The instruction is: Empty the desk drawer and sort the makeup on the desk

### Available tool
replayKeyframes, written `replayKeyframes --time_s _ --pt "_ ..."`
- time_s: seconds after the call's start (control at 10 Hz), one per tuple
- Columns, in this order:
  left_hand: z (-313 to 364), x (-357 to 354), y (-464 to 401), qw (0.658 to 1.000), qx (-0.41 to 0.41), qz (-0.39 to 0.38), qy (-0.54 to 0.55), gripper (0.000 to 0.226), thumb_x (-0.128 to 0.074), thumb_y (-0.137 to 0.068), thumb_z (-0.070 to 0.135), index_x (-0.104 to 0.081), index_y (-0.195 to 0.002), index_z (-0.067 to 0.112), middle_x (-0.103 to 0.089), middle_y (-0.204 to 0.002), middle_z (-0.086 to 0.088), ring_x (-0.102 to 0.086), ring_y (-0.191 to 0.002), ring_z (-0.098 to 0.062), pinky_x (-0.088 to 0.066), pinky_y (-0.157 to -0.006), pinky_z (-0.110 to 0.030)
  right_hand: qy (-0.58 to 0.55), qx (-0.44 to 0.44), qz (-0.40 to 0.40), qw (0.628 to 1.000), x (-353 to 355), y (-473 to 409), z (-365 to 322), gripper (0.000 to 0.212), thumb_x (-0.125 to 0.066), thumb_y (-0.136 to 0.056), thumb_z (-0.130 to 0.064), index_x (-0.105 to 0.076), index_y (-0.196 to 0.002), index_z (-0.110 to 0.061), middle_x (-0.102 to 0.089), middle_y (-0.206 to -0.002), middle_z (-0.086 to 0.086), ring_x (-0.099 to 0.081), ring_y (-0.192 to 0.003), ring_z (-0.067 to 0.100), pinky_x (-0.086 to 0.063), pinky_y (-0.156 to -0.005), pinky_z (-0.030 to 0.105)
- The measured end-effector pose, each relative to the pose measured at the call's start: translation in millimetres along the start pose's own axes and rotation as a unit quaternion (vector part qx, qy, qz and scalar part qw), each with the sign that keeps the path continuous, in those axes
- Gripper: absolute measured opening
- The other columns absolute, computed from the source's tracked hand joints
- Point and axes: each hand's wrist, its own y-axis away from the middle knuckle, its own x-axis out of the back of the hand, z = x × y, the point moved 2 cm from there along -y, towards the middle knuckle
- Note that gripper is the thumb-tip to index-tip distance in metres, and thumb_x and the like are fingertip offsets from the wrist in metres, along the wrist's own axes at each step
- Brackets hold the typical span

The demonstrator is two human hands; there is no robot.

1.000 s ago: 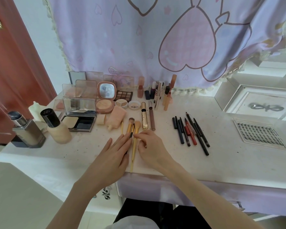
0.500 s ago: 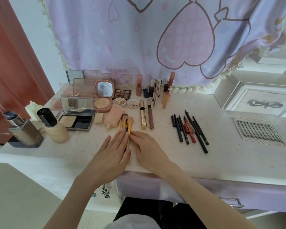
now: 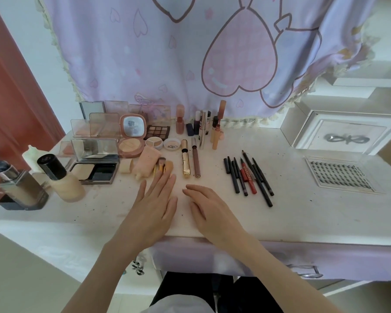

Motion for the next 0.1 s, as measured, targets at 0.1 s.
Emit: replayKeyframes --time_s 0.1 --pt "31.3 -5.4 -7.1 0.999 -0.048 0.005 0.001 0.077 0.01 -0.078 0.053 0.001 -0.147 0.022 0.018 -0.147 0.015 0.026 -0.134 0.002 0.017 -0.111 -0.023 -0.047 -0.056 0.078 0.994 35.1 15.1 10.3 0.036 -0.038 -0.096 -0.021 -0.057 -0.126 -0.014 -0.056 -0.127 -0.003 -0.048 -0.117 0.003 -0.034 -0.103 0.013"
